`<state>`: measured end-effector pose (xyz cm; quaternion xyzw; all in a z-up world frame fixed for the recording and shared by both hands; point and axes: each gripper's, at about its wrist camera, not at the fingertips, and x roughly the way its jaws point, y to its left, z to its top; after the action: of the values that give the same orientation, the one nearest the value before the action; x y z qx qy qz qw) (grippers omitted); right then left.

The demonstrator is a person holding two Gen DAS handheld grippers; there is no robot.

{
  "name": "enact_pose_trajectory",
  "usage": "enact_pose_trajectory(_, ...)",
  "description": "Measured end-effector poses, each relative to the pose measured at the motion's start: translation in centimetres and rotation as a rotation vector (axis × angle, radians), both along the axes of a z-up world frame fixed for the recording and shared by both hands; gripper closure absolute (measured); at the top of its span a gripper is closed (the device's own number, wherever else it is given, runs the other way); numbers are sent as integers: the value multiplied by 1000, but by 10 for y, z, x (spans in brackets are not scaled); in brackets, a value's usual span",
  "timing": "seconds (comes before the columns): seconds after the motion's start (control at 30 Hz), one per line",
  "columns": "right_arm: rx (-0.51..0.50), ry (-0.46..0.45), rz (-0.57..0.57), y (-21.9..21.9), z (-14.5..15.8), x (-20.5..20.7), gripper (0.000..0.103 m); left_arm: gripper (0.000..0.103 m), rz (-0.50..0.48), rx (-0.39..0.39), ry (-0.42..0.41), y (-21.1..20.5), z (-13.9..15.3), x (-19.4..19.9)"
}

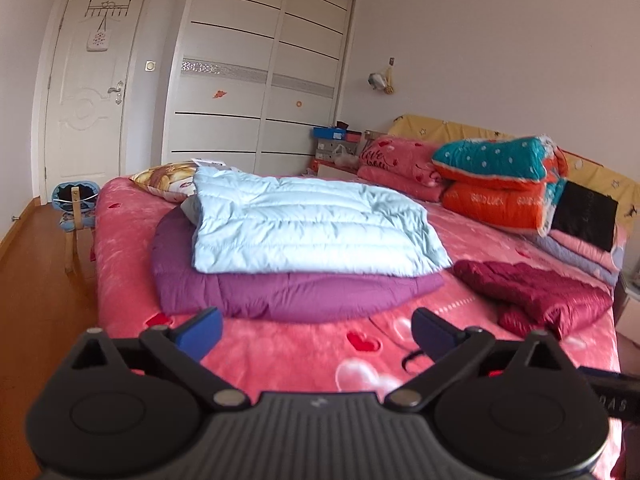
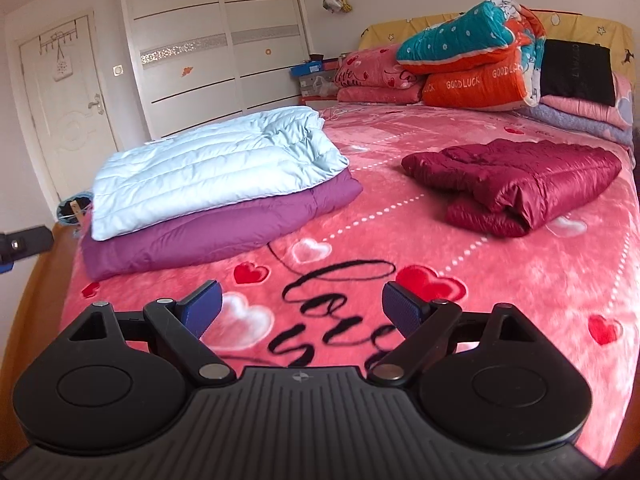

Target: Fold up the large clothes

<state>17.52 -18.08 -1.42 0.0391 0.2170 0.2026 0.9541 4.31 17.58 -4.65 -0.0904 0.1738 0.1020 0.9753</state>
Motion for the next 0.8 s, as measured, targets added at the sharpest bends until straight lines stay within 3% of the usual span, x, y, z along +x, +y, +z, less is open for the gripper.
enact_pose_trajectory(0.1, 21, -13, -4, -9, -2, -41, 0, 1, 3, 32, 18, -10, 1, -26)
enact_pose_trajectory(0.33, 36, -90, -23, -22, 24, -102, 0, 1, 26, 43, 29, -21, 12, -70)
enact_pose_trajectory(0.63, -3, -199, -2, -26, 45, -169, 0, 1, 51, 88, -7, -37, 27, -96)
enact_pose_trajectory(0.8, -13, -242, -1, -30, 55, -183, 0, 1, 42, 112, -14, -46, 31, -100)
